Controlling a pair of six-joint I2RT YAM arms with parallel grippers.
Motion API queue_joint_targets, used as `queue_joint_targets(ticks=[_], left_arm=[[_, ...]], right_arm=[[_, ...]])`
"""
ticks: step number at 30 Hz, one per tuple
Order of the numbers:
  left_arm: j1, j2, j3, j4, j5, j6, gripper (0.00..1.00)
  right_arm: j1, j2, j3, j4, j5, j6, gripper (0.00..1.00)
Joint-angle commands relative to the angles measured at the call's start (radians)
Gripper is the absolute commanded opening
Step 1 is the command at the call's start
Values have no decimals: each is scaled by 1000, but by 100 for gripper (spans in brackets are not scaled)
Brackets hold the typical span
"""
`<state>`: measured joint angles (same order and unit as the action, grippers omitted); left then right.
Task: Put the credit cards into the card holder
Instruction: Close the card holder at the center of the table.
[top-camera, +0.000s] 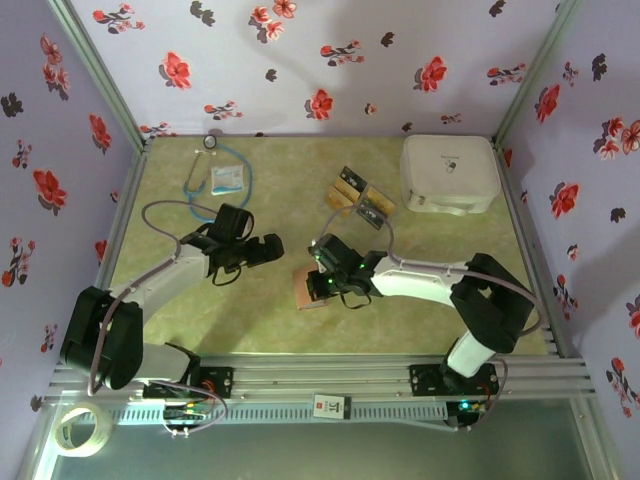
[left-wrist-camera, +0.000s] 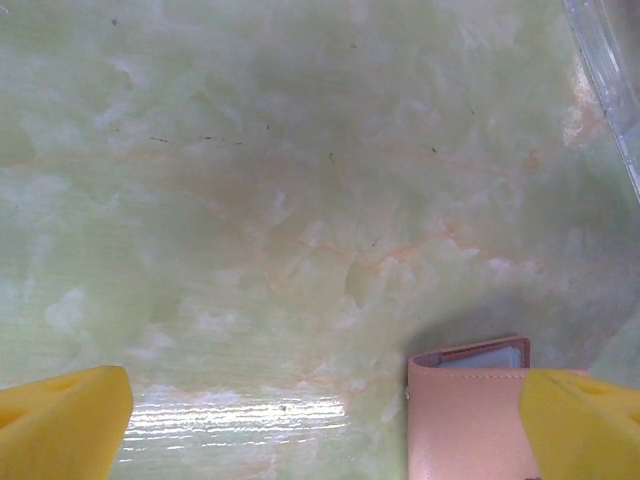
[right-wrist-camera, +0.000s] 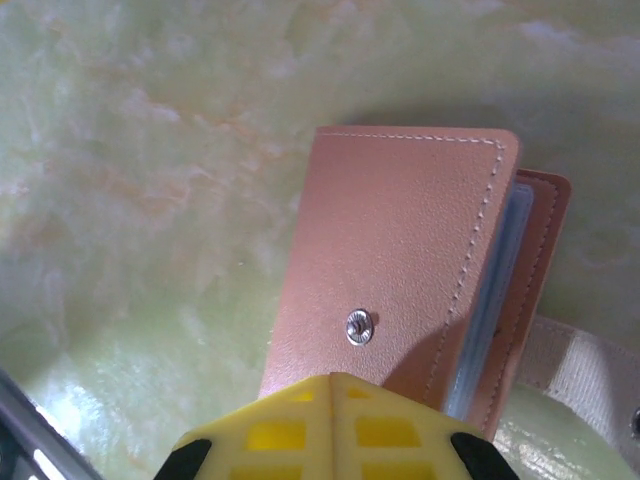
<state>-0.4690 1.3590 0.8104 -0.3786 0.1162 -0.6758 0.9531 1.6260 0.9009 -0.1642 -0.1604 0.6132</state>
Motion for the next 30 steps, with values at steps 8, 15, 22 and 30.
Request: queue_joint_targets(ticks=[8,15,22,30], left_arm=[[-72,54,1,3,14,46,100],[-135,125,8,34,-1,44,100],[-206,179,17,50,-50,51,100],[-217,249,41,-23,-136,80,100]], right_arm=[[-20,53,-60,110,-13,36,0],[-21,64,-71,129,-19,45,0],[-22,55,-77,136,-18,51,0],[-29,6,-78,119,-16,49,0]])
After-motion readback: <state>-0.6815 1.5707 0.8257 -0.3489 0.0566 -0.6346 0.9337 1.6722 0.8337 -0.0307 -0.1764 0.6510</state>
